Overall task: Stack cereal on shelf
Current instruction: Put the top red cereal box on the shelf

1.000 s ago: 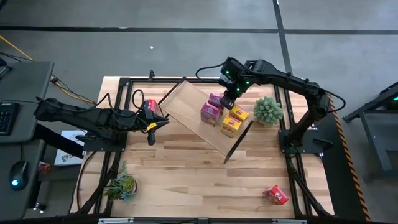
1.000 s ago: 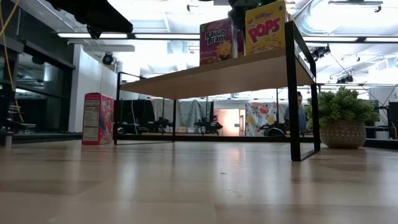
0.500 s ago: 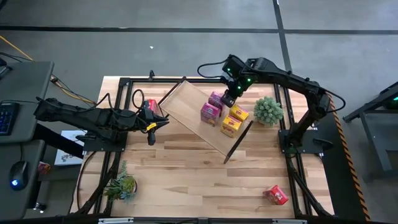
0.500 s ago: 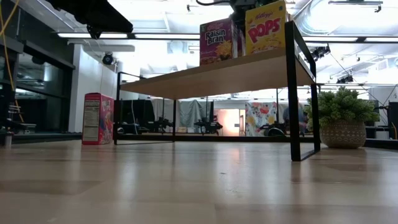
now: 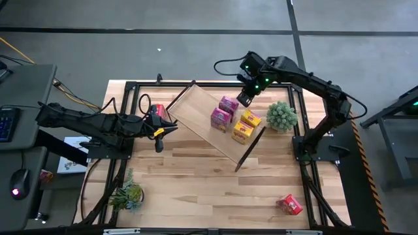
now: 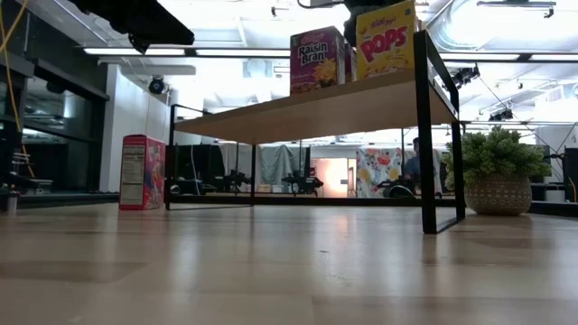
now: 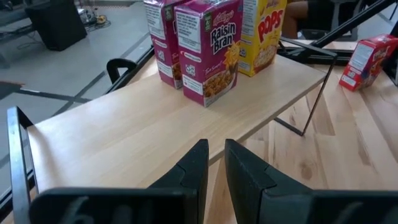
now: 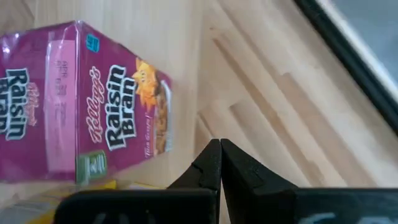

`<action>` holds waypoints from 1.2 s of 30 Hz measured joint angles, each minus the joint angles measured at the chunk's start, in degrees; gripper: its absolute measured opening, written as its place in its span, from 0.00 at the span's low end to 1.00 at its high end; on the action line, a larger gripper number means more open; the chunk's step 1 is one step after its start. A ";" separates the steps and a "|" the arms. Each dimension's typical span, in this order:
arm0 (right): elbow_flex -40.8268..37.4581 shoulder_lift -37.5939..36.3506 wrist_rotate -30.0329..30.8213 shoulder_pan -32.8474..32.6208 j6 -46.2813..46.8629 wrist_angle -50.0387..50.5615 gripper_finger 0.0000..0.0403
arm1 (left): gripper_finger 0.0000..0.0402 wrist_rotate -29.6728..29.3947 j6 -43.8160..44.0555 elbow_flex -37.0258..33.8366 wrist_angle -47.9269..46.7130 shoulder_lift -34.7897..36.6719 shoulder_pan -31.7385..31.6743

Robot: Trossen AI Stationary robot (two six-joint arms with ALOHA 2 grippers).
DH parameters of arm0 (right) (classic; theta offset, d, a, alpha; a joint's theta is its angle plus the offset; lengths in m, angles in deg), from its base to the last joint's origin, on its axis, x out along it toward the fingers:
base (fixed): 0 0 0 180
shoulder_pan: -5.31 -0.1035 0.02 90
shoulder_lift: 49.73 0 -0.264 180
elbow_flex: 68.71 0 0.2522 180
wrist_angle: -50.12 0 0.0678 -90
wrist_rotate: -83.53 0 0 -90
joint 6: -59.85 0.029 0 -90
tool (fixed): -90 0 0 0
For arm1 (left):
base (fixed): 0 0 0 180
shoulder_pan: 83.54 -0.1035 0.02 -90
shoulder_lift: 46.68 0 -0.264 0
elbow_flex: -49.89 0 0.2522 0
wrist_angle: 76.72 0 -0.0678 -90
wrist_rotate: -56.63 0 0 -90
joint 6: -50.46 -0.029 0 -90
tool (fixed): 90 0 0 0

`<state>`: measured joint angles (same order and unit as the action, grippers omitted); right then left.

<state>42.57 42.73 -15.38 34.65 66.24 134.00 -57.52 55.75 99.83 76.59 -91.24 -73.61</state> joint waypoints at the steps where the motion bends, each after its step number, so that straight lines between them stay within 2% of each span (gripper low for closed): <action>1: 0.00 -0.72 0.46 0.17 -0.04 -0.02 0.00 | 0.12 -0.01 -0.01 0.01 0.13 0.00 0.00; 6: 0.00 -5.44 5.63 0.29 -0.43 -0.44 0.00 | 0.12 -0.68 -0.01 0.00 1.09 0.00 0.01; 10: 0.00 -9.51 8.59 -0.45 1.01 -2.09 0.00 | 0.16 -5.49 -1.53 0.99 -0.55 0.00 -0.02; 13: 0.02 -12.04 10.44 -1.65 2.40 -2.60 0.00 | 0.23 -9.73 -2.36 4.01 -5.01 0.02 -0.29; 17: 0.02 -14.13 12.51 -3.41 2.58 -2.58 0.00 | 0.39 -15.51 0.85 8.71 -14.21 0.03 -1.39; 23: 0.02 -14.68 13.89 -4.54 2.14 -2.58 0.00 | 0.64 -19.69 11.37 10.73 -28.02 0.17 -4.91; 27: 0.02 -14.38 13.89 -4.65 1.14 -2.61 0.00 | 0.76 -20.64 21.80 10.72 -36.89 0.24 -8.53; 31: 0.02 -14.40 13.91 -4.65 1.10 -3.12 0.00 | 0.81 -23.70 32.18 10.16 -39.92 0.26 -11.19; 36: 0.02 -14.40 13.91 -4.65 1.09 -3.10 0.00 | 0.81 -23.88 40.19 4.88 -39.68 0.23 -12.81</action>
<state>42.59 28.33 -1.47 30.00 67.34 130.90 -81.40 95.94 104.71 36.91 -91.01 -86.42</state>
